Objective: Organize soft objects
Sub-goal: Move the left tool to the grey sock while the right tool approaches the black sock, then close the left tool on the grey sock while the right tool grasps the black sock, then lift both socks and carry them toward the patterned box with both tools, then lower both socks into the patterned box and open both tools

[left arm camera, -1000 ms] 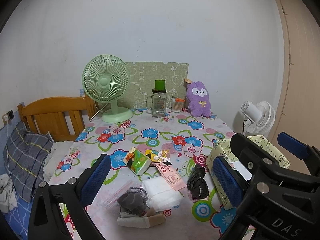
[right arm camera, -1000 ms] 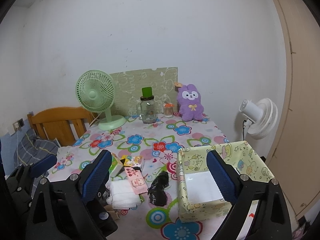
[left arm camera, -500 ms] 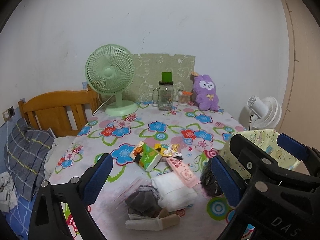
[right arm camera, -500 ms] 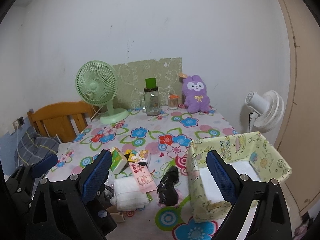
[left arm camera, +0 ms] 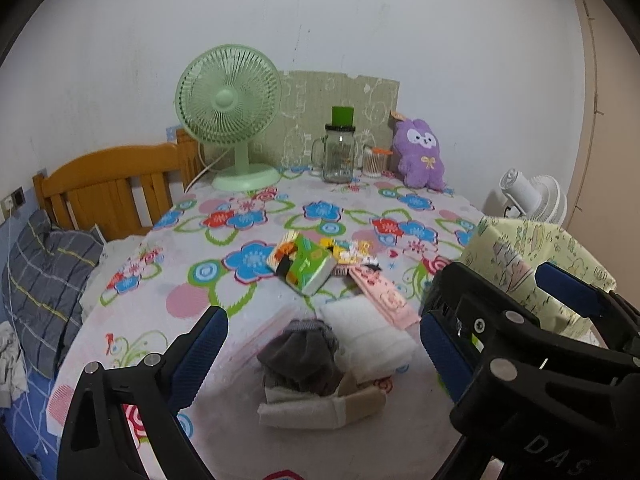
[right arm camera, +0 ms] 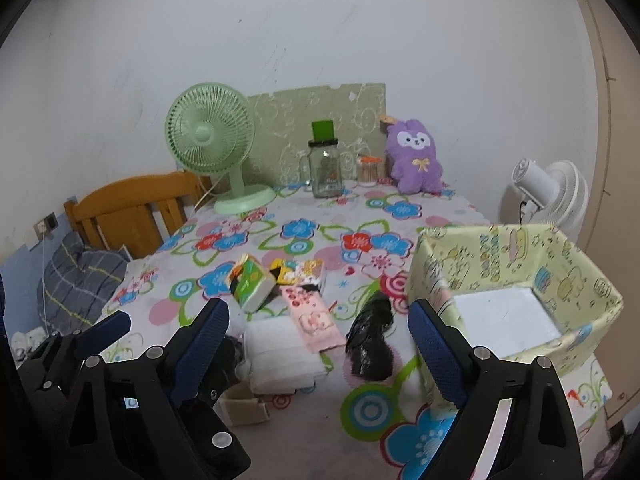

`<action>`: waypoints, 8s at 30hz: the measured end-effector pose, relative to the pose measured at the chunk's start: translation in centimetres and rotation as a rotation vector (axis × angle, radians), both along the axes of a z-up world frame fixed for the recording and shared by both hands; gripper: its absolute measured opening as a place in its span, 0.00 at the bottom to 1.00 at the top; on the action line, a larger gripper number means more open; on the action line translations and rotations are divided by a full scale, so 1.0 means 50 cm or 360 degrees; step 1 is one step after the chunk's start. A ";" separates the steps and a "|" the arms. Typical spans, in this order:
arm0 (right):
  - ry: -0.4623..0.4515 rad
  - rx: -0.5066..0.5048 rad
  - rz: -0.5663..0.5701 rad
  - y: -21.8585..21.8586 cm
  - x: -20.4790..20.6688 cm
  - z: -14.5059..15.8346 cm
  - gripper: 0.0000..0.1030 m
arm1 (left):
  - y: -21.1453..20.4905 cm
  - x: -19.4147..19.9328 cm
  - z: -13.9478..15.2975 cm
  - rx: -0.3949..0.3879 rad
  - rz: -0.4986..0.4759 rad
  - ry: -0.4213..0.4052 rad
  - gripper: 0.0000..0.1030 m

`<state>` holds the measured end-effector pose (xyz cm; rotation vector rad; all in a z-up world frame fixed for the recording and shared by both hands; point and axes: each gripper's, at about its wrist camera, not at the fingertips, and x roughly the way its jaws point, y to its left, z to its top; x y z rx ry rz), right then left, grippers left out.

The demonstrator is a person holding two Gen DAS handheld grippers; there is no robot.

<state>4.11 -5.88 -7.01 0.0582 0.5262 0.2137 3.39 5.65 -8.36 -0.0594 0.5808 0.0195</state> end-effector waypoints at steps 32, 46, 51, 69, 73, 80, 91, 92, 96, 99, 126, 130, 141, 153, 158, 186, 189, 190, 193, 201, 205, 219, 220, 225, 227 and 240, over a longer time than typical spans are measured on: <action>0.0266 -0.0042 0.0087 0.050 0.068 -0.111 0.87 | 0.030 0.059 -0.106 -0.0034 0.0073 0.0196 0.58; 0.0263 -0.0065 -0.0016 0.035 0.083 -0.108 0.84 | 0.022 0.068 -0.094 -0.0017 0.0064 0.0156 0.49; 0.0277 -0.0070 -0.0074 0.027 0.094 -0.107 0.80 | 0.014 0.074 -0.092 0.0011 0.0066 0.0146 0.49; 0.0403 -0.0115 -0.0177 0.011 0.139 -0.150 0.19 | -0.008 0.102 -0.118 0.0092 0.0081 0.0240 0.47; 0.0395 -0.0106 -0.0168 0.008 0.136 -0.146 0.16 | -0.010 0.101 -0.114 0.0096 0.0088 0.0234 0.45; 0.0364 -0.0087 -0.0159 0.007 0.125 -0.129 0.12 | -0.008 0.091 -0.097 0.0104 0.0104 0.0201 0.42; 0.0297 -0.0057 -0.0111 0.006 0.096 -0.086 0.08 | -0.007 0.069 -0.058 0.0102 0.0128 0.0137 0.40; 0.0289 -0.0055 -0.0107 0.006 0.095 -0.082 0.08 | -0.008 0.066 -0.054 0.0101 0.0125 0.0130 0.40; 0.0271 -0.0050 -0.0092 0.008 0.086 -0.070 0.07 | -0.013 0.060 -0.046 0.0098 0.0117 0.0120 0.40; 0.0262 -0.0045 -0.0083 0.009 0.080 -0.063 0.07 | -0.017 0.055 -0.041 0.0098 0.0113 0.0109 0.40; 0.0142 -0.0019 -0.0013 0.002 0.065 0.061 0.04 | -0.036 0.049 0.073 0.0063 0.0084 0.0019 0.40; 0.0125 -0.0013 -0.0006 -0.004 0.065 0.079 0.04 | -0.041 0.052 0.092 0.0062 0.0080 0.0004 0.40; 0.0081 -0.0015 0.0022 -0.026 0.066 0.121 0.04 | -0.060 0.050 0.128 0.0057 0.0081 -0.0040 0.40; 0.0048 -0.0019 0.0006 -0.068 0.069 0.148 0.04 | -0.098 0.057 0.153 0.0038 0.0042 -0.0073 0.40; 0.0021 -0.0020 -0.0019 -0.090 0.070 0.160 0.04 | -0.118 0.061 0.165 0.0028 0.0015 -0.0092 0.40; -0.0017 -0.0009 -0.0188 -0.233 0.093 0.172 0.04 | -0.257 0.109 0.176 0.0022 -0.0179 -0.0107 0.40; -0.0008 -0.0014 -0.0210 -0.248 0.097 0.168 0.04 | -0.274 0.117 0.171 0.0018 -0.0201 -0.0097 0.40; -0.0005 -0.0015 -0.0217 -0.254 0.099 0.166 0.04 | -0.280 0.119 0.170 0.0017 -0.0209 -0.0094 0.40; 0.0007 -0.0017 -0.0241 -0.270 0.106 0.160 0.04 | -0.297 0.128 0.165 0.0013 -0.0231 -0.0082 0.40; 0.0039 -0.0025 -0.0297 -0.309 0.127 0.140 0.04 | -0.333 0.153 0.144 0.0002 -0.0284 -0.0042 0.40; 0.0067 -0.0028 -0.0319 -0.325 0.139 0.125 0.04 | -0.351 0.168 0.130 0.0001 -0.0310 -0.0015 0.40; 0.0174 -0.0051 -0.0386 -0.385 0.182 0.069 0.04 | -0.414 0.216 0.076 0.0007 -0.0403 0.0114 0.40; 0.0183 -0.0052 -0.0391 -0.388 0.186 0.064 0.04 | -0.419 0.220 0.070 0.0011 -0.0411 0.0133 0.40; 0.0236 -0.0050 -0.0407 -0.406 0.203 0.036 0.04 | -0.435 0.239 0.045 0.0025 -0.0429 0.0213 0.40; 0.0255 -0.0051 -0.0410 -0.410 0.210 0.027 0.04 | -0.438 0.245 0.039 0.0025 -0.0435 0.0241 0.40; 0.0332 0.0032 -0.0361 -0.419 0.222 0.010 0.04 | -0.445 0.245 0.033 0.0040 -0.0455 0.0267 0.69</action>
